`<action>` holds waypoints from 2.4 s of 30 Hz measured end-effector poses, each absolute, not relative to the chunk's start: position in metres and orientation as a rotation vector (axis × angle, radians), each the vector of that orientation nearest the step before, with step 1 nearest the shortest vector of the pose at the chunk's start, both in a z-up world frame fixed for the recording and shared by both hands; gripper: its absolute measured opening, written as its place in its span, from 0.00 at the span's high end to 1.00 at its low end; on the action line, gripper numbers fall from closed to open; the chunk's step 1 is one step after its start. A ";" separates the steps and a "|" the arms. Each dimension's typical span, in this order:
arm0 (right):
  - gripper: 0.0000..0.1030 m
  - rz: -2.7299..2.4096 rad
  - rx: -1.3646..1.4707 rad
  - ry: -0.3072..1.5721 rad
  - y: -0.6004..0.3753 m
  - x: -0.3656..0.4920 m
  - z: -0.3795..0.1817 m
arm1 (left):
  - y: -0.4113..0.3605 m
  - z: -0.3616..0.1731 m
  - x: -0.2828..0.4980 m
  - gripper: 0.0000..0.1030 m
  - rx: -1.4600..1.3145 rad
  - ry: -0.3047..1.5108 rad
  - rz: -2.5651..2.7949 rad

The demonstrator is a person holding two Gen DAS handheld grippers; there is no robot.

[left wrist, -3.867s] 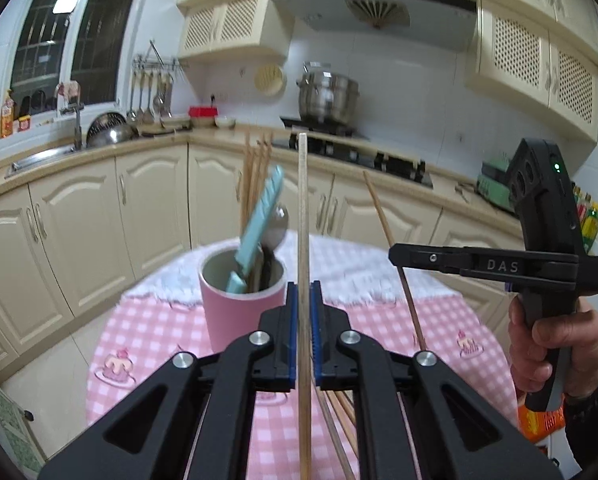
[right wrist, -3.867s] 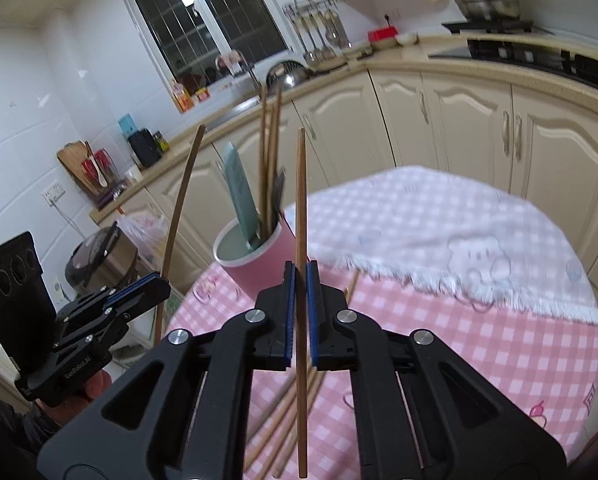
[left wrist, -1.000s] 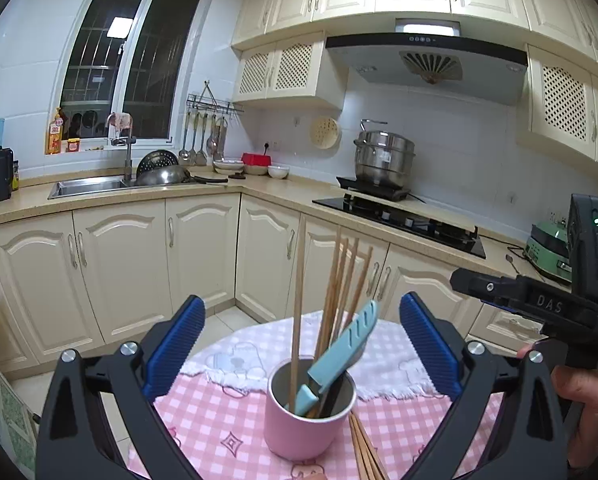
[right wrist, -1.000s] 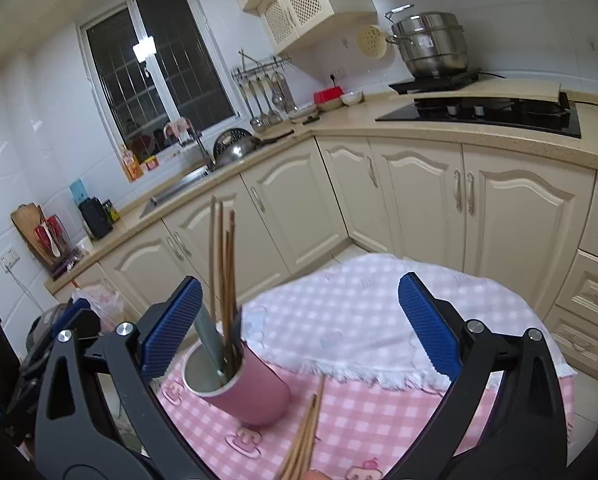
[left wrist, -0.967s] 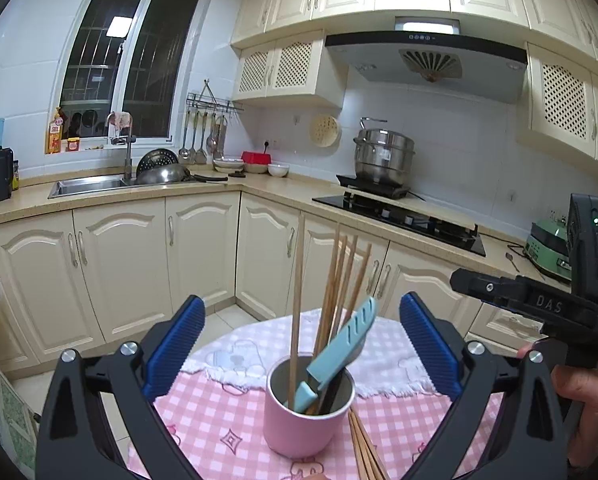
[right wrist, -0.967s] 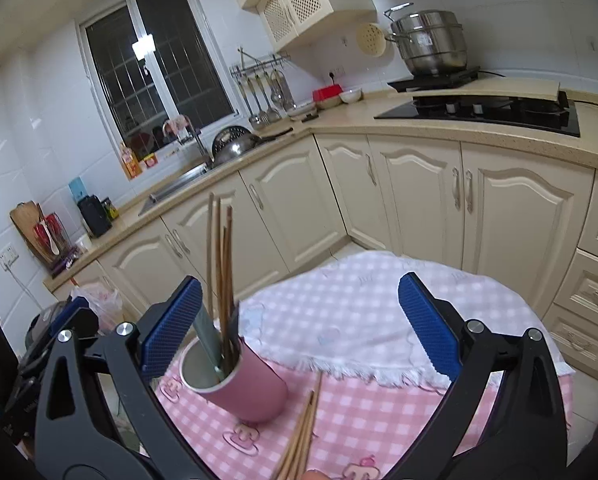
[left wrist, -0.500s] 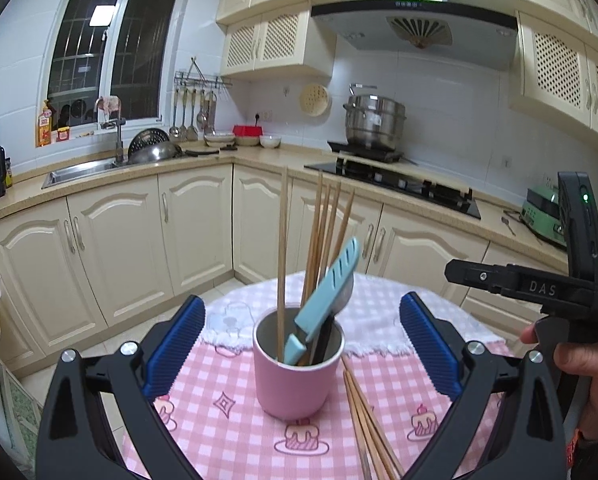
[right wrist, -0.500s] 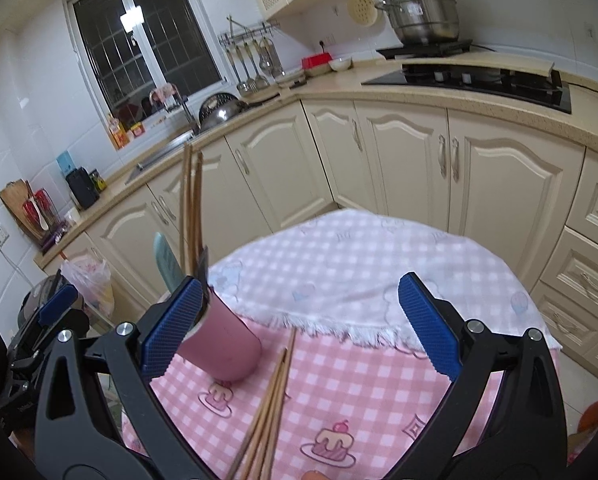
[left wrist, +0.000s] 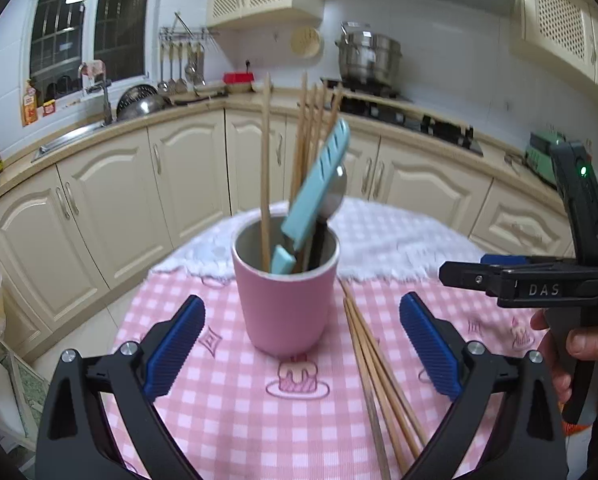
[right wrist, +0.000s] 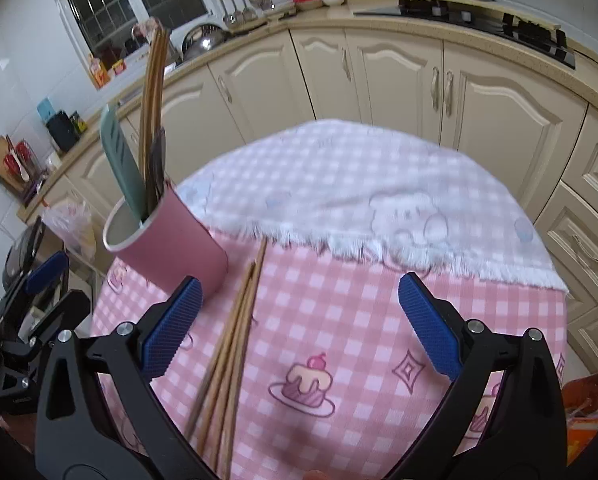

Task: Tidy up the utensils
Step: 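Lower both open tools back to the remaining chopsticks on the cloth, then grasp a chopstick with the left tool while the right tool grasps another chopstick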

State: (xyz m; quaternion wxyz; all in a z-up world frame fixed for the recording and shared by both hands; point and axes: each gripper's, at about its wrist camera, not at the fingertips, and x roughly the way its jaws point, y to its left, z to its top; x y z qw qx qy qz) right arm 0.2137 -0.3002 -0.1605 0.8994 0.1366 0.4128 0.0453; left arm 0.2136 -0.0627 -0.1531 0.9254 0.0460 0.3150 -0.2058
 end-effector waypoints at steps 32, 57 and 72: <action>0.06 0.123 0.105 1.097 -0.264 0.210 -0.227 | -0.088 -0.250 0.219 0.07 0.274 0.938 -0.452; 0.25 0.090 -0.047 1.190 -0.234 0.249 -0.235 | -0.097 -0.246 0.248 0.25 0.329 1.032 -0.509; 0.94 0.243 0.156 1.083 -0.263 0.236 -0.218 | -0.093 -0.234 0.235 0.96 0.264 1.033 -0.547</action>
